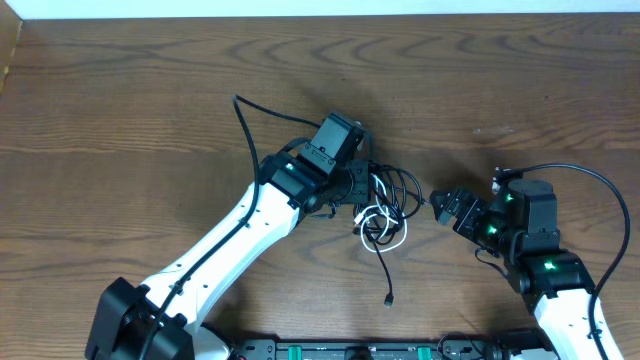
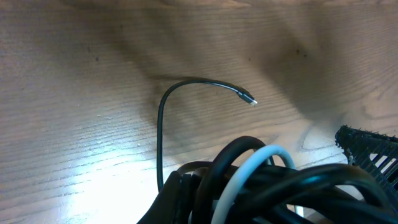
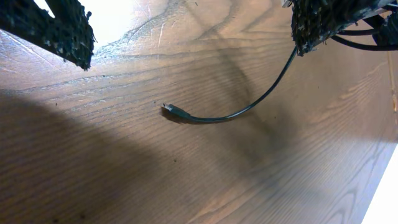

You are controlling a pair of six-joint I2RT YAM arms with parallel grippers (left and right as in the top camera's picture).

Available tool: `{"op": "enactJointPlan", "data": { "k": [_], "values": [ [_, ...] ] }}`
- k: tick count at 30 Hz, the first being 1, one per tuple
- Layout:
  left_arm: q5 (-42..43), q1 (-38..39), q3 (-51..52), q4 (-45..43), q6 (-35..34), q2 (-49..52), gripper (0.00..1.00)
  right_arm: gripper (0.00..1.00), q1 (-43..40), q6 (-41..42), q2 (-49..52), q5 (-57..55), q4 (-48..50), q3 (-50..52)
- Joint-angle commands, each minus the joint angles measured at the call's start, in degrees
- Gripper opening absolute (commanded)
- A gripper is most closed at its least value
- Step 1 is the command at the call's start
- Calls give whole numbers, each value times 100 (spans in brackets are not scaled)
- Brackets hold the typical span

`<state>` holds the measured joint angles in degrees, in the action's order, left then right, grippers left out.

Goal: Untangle cables

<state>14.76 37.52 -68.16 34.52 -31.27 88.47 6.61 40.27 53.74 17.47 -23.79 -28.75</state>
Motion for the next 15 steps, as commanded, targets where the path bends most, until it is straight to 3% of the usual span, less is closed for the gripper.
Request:
{"op": "enactJointPlan", "data": {
  "k": [1, 15],
  "values": [
    [87, -4, -31, -7, 76, -17, 8, 99, 17, -50, -2, -66, -7, -42],
    [85, -4, -31, -4, 76, -17, 8, 99, 17, -50, 2, -63, -4, -42]
  ]
}}
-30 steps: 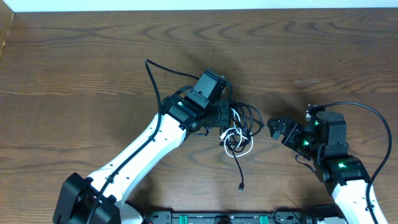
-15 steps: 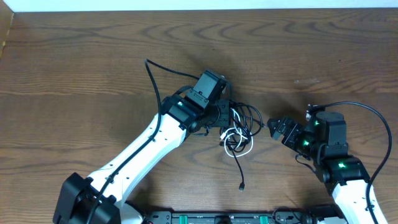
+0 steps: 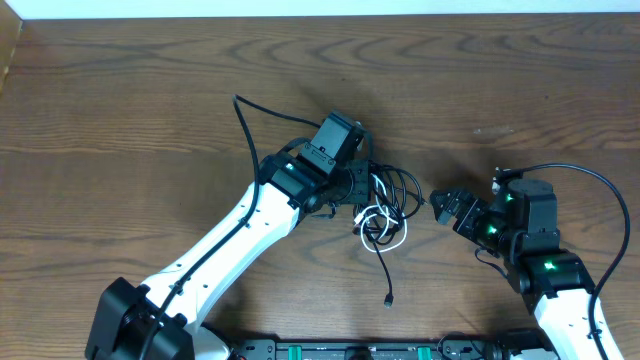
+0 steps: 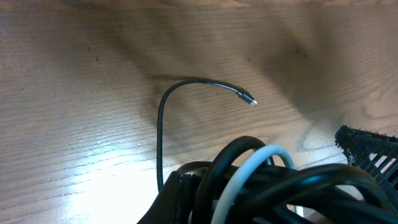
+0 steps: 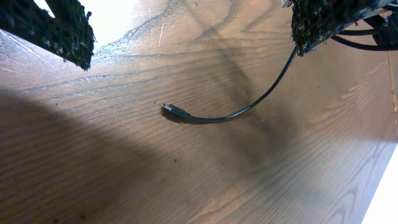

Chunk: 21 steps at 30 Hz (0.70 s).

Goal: Untangle cables

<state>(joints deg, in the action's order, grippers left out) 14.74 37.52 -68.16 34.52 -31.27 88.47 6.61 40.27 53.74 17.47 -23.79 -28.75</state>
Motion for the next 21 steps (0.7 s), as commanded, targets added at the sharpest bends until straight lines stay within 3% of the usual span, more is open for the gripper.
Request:
{"op": "enactJointPlan", "data": {
  "k": [1, 11, 14, 19, 21],
  "values": [
    [87, -4, -31, -4, 76, -17, 8, 99, 17, -50, 2, -63, -7, -42],
    [87, -4, -31, -9, -42, -17, 8, 99, 17, -50, 2, -66, -7, -42],
    [87, -4, -31, -7, -754, -17, 8, 99, 17, -50, 2, -66, -7, -42],
    [87, -4, -31, 181, -1191, -17, 8, 99, 17, -68, 2, -315, 0, -42],
    [39, -4, -31, 170, -1182, -17, 8, 99, 20, 448, 0, -120, 109, -42]
  ]
}}
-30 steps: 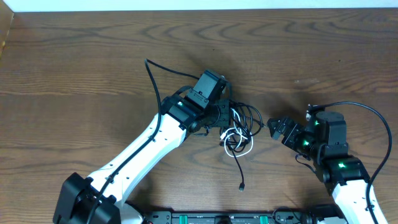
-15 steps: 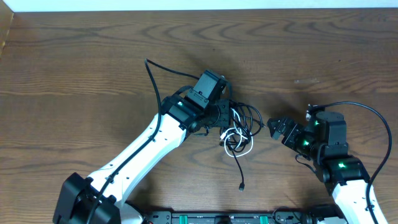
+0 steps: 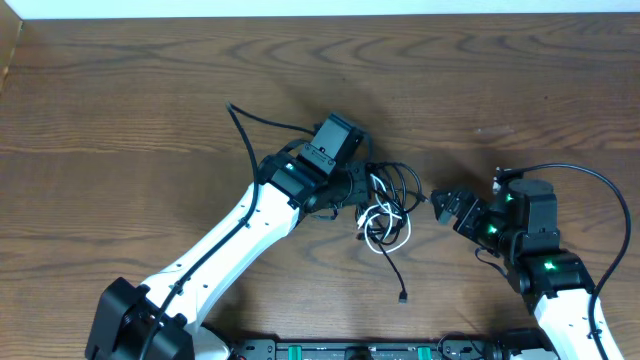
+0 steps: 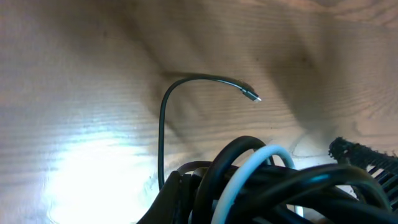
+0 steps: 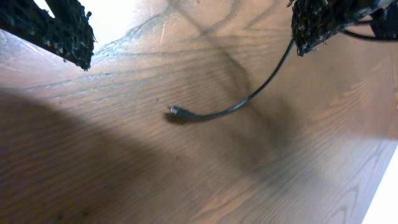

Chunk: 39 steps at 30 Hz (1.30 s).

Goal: Untangle cables

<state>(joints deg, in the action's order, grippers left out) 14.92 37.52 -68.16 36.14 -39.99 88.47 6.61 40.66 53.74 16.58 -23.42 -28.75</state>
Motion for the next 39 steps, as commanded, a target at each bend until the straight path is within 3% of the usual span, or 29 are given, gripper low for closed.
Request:
{"op": "enactJointPlan", "data": {
  "k": [1, 4, 8, 11, 12, 15, 20, 25, 28, 32, 36, 39],
  "values": [
    [-105, -4, -31, 4, -229, -15, 8, 99, 17, 684, 2, 302, 63, -42],
    [-824, -9, -31, -28, 428, -15, 8, 99, 17, 802, 7, 1252, 39, -42],
    [-1331, -11, -31, -164, 540, -15, 8, 99, 15, 713, 13, 855, 13, -42],
    [-1311, -15, -31, -216, -111, -15, 8, 65, 17, 654, 11, 1091, 365, -42],
    [-1255, -20, -31, -216, -372, -15, 8, 61, 17, 522, 11, 1388, 588, -42],
    [-879, -22, -31, -280, -957, -15, 8, 62, 20, 212, 13, 2243, 981, -42],
    [85, -42, -31, -634, -1038, -15, 8, 75, 24, -664, 17, 3224, 855, -42],
    [1029, -297, -31, -713, -1178, -15, 8, 74, 24, -863, 17, 2986, 439, -39],
    [1569, -481, -31, -713, -1178, -15, 8, 69, 24, -863, 20, 2962, 448, -39],
    [1808, -546, -31, -715, -1178, -15, 8, 53, 48, -859, 31, 2542, 398, -37],
    [2402, -546, -31, -715, -1117, -15, 8, 29, 131, -717, 33, 1062, 396, -37],
    [2741, -546, -31, -708, -798, -15, 8, 20, 131, -682, 33, -79, 396, -37]
  ]
}}
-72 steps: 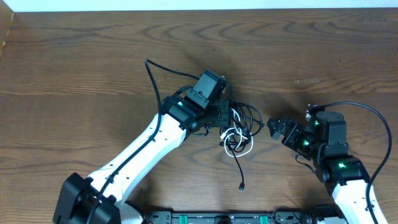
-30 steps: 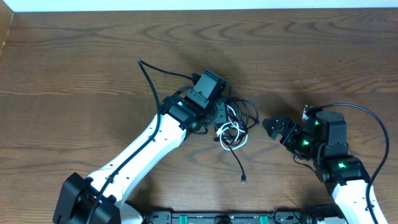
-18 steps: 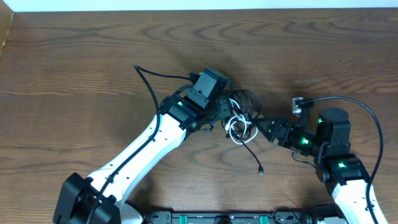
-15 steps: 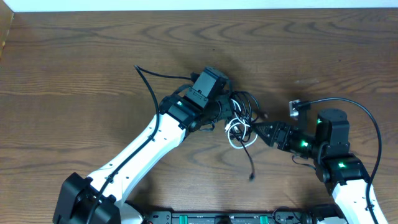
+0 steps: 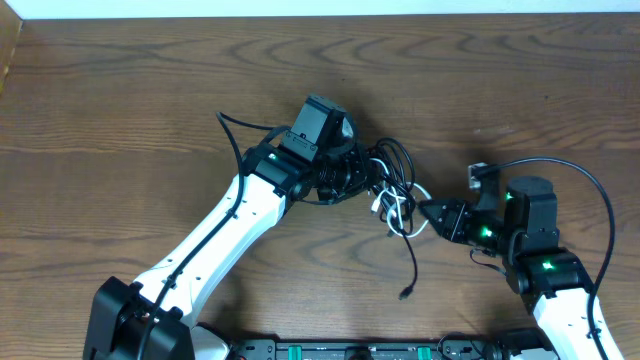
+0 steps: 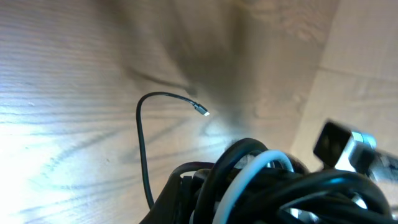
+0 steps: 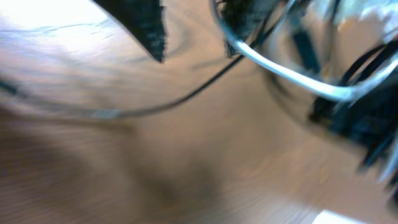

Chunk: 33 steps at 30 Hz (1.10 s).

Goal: Untangle cables

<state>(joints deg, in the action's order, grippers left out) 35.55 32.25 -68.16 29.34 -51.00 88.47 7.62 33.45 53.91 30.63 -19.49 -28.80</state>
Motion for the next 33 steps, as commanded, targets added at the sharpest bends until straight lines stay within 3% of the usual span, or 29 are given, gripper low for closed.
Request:
{"op": "enactJointPlan", "data": {
  "k": [1, 4, 11, 14, 19, 22, 25, 28, 31, 33],
  "values": [
    [763, -20, -31, -17, 444, -15, 8, 20, 28, 42, 15, -1740, 2, -33],
    [866, -20, -31, 39, 938, -15, 8, 18, 28, 302, 15, -2817, -7, -33],
    [498, -37, -31, 83, 1606, -15, 8, 18, 24, 332, 15, -3311, -144, -33],
    [-688, -35, -31, 125, 1598, -15, 8, 37, 24, 273, 4, -2371, -157, -35],
    [-1294, -37, -31, 140, 1475, -15, 8, 52, 24, -553, -125, 166, 61, -35],
    [-2365, -37, -31, 422, 737, -13, 8, 59, 20, -743, -267, 1154, -9, -35],
    [-3316, -35, -31, 756, -581, -13, 8, 61, 20, -741, -413, 2133, 66, -35],
    [-3351, -35, -31, 772, -1235, -9, 8, 56, 22, -428, -457, 2940, 380, -35],
    [-3351, -31, -31, 772, -1633, -7, 8, 47, 66, 529, -450, 2970, 610, -35],
    [-3351, 0, -31, 774, -1751, -4, 8, 47, 153, 669, -450, 2920, 802, -35]
  ]
}}
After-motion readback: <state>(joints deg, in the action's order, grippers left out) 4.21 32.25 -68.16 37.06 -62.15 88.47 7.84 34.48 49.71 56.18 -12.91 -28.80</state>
